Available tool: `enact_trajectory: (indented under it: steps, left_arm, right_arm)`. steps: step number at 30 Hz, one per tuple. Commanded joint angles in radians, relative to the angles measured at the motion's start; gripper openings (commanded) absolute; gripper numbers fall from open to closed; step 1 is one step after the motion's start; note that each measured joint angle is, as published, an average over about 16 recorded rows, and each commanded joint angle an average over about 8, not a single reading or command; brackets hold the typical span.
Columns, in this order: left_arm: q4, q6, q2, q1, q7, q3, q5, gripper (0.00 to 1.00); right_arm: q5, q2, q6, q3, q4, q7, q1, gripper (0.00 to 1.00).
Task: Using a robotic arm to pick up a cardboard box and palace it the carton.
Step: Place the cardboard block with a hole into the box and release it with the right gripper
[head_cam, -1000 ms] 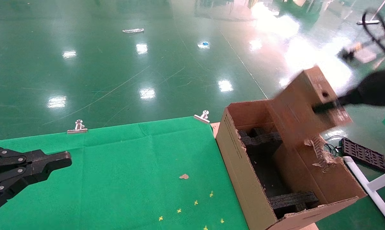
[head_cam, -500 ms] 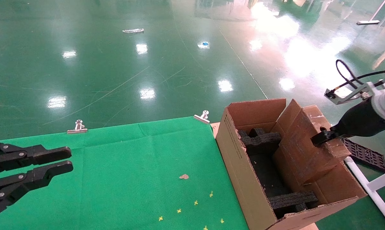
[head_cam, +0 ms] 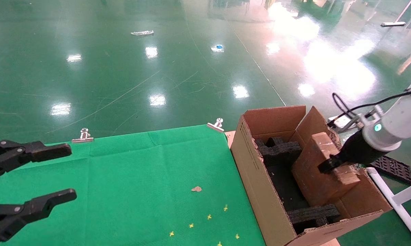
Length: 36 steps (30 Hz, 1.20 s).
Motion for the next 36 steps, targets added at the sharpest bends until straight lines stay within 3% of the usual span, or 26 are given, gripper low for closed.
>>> enact_trajectory:
  steps: [1,9,10,17,18,36]
  left_arm:
    - [0.000,0.000,0.000,0.000,0.000,0.000,0.000,1.00]
    - [0.000,0.000,0.000,0.000,0.000,0.000,0.000,1.00]
    - [0.000,0.000,0.000,0.000,0.000,0.000,0.000,1.00]
    - [0.000,0.000,0.000,0.000,0.000,0.001,0.000,1.00]
    - [0.000,0.000,0.000,0.000,0.000,0.001,-0.001,1.00]
    - [0.000,-0.001,-0.001,0.000,0.001,0.001,-0.001,1.00]
  right_arm:
    - [0.013,-0.018,0.020,0.003,-0.027,-0.008,-0.036,0.00]
    - [0.074,-0.055,0.094,0.031,-0.123,-0.070,-0.150,0.00]
    - [0.080,-0.058,0.096,0.034,-0.134,-0.079,-0.159,0.05]
    - [0.125,-0.063,0.096,0.061,-0.201,-0.156,-0.187,0.92]
    - [0.127,-0.064,0.094,0.063,-0.211,-0.165,-0.185,1.00]
    - [0.126,-0.108,0.045,0.064,-0.323,-0.226,-0.160,1.00]
